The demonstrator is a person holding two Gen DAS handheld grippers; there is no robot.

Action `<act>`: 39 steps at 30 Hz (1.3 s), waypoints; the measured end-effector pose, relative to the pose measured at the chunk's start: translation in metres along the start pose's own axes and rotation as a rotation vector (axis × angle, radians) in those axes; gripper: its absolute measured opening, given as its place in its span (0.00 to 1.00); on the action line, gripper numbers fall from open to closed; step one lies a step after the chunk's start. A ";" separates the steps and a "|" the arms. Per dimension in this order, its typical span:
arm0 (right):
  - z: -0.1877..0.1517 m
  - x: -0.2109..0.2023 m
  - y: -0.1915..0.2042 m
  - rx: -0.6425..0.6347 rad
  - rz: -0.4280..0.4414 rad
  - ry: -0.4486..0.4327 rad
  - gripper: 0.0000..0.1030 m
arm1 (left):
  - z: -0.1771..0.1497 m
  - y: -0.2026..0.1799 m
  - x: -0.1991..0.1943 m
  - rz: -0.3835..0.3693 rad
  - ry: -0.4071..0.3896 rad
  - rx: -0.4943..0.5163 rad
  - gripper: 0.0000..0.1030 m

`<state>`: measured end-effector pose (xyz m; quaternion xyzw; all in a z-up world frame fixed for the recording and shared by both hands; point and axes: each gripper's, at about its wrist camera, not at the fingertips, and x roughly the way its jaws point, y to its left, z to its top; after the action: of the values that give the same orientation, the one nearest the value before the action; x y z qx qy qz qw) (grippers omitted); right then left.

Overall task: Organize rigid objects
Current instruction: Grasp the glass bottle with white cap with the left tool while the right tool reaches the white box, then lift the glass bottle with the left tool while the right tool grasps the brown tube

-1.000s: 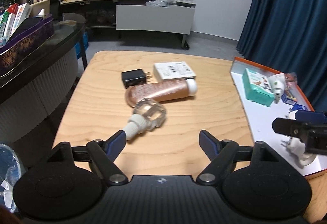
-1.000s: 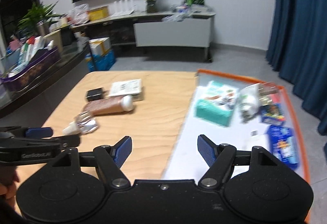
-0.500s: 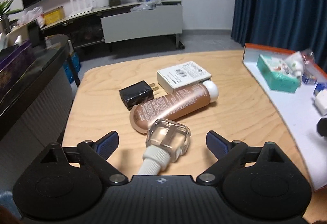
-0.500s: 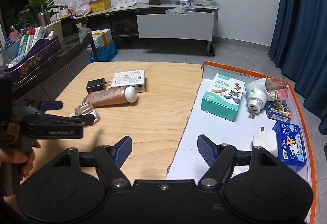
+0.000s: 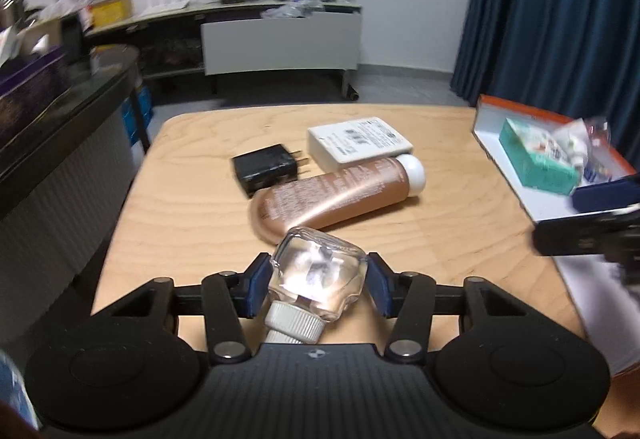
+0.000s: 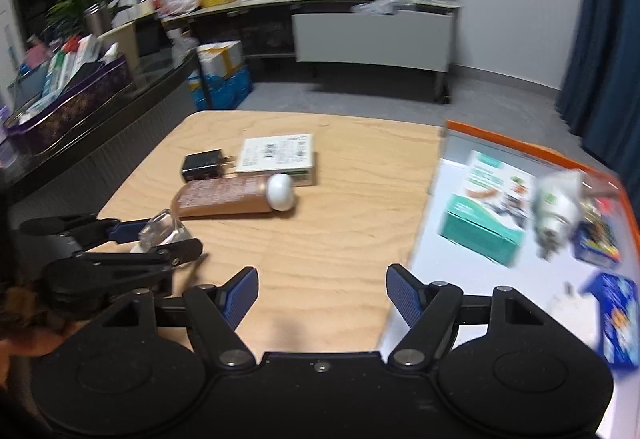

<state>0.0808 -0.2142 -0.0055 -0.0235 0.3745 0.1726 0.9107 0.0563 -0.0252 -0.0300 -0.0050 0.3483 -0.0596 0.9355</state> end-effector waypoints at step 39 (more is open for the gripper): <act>0.005 0.073 0.075 -0.163 0.090 0.026 0.42 | -0.018 0.051 -0.036 0.084 -0.068 -0.280 0.50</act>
<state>0.1077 -0.1213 -0.0461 -0.0828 0.3718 0.2430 0.8921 0.0230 0.0303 -0.0235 -0.1229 0.3212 0.0289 0.9386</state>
